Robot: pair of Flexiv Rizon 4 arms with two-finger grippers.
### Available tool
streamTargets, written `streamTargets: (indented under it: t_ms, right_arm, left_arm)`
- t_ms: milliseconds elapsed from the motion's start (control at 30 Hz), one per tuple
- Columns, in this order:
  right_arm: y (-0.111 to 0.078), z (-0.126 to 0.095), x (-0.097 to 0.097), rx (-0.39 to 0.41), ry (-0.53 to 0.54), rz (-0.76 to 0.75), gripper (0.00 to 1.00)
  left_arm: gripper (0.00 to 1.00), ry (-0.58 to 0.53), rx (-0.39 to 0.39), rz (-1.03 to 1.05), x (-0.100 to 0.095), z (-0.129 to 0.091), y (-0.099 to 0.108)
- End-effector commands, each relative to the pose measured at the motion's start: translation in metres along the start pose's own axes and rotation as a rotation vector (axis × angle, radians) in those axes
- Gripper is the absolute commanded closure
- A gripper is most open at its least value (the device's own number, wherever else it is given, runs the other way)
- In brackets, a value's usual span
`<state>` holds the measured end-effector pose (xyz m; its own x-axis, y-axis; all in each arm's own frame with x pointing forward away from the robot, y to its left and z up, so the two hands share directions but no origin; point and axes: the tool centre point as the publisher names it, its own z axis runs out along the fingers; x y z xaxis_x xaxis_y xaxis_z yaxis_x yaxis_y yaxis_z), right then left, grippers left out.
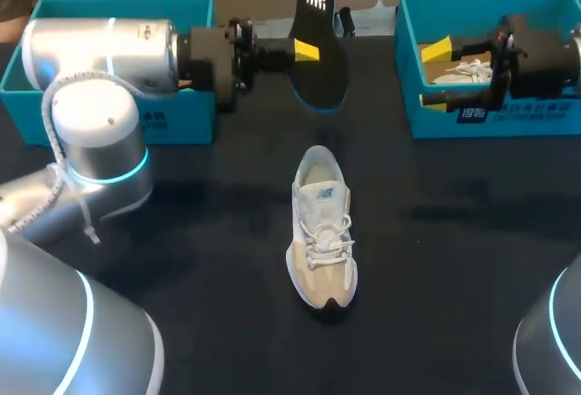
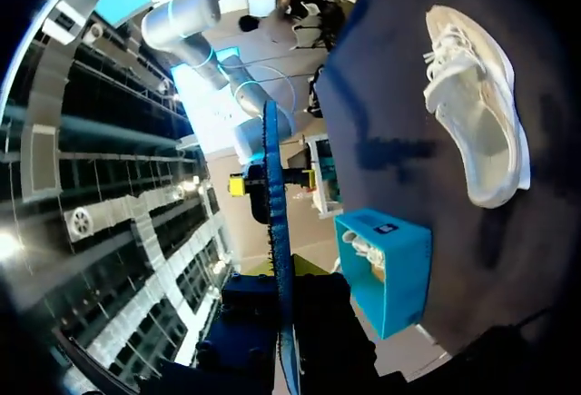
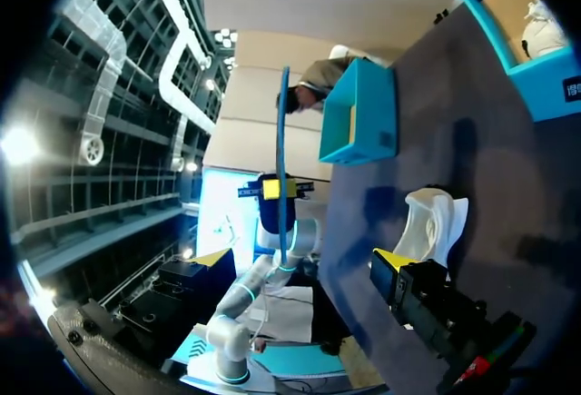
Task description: Take the shoe out of the shoebox, open the shoe tongue, remove and reinsert the insole, then place the shoe into the shoebox
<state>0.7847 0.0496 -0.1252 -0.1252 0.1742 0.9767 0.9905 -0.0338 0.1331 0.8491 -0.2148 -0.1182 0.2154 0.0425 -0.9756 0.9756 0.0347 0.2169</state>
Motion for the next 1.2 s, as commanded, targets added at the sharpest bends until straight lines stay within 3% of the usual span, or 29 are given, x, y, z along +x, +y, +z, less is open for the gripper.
streamTargets:
  t_ms: [33, 633, 667, 700, 733, 767, 933, 1200]
  right_arm:
    - [0.004, 0.019, -0.002, 0.010, 0.010, -0.004, 0.00]
    - [0.011, 0.074, 0.006, 0.062, 0.009, -0.089, 0.00]
    - [0.012, 0.075, 0.006, 0.066, 0.011, -0.091, 0.02]
    - [0.013, 0.077, 0.005, 0.068, 0.012, -0.090, 0.11]
    - [0.013, 0.078, 0.005, 0.072, 0.015, -0.091, 0.26]
    - [0.014, 0.079, 0.005, 0.074, 0.017, -0.092, 0.33]
    - [0.016, 0.084, 0.005, 0.084, 0.027, -0.094, 0.50]
    - [0.017, 0.089, 0.005, 0.099, 0.040, -0.093, 0.58]
  left_arm:
    - [1.00, -0.035, -0.043, 0.028, 0.004, 0.004, -0.008]
    - [1.00, -0.033, -0.031, 0.001, 0.008, 0.017, -0.009]
    - [1.00, -0.035, -0.030, 0.001, 0.008, 0.019, -0.009]
    - [1.00, -0.036, -0.030, 0.001, 0.008, 0.020, -0.009]
    - [1.00, -0.038, -0.030, 0.002, 0.008, 0.022, -0.009]
    - [1.00, -0.041, -0.032, 0.004, 0.008, 0.024, -0.009]
    - [1.00, -0.051, -0.035, 0.006, 0.008, 0.032, -0.009]
    - [1.00, -0.061, -0.036, 0.001, 0.010, 0.040, -0.009]
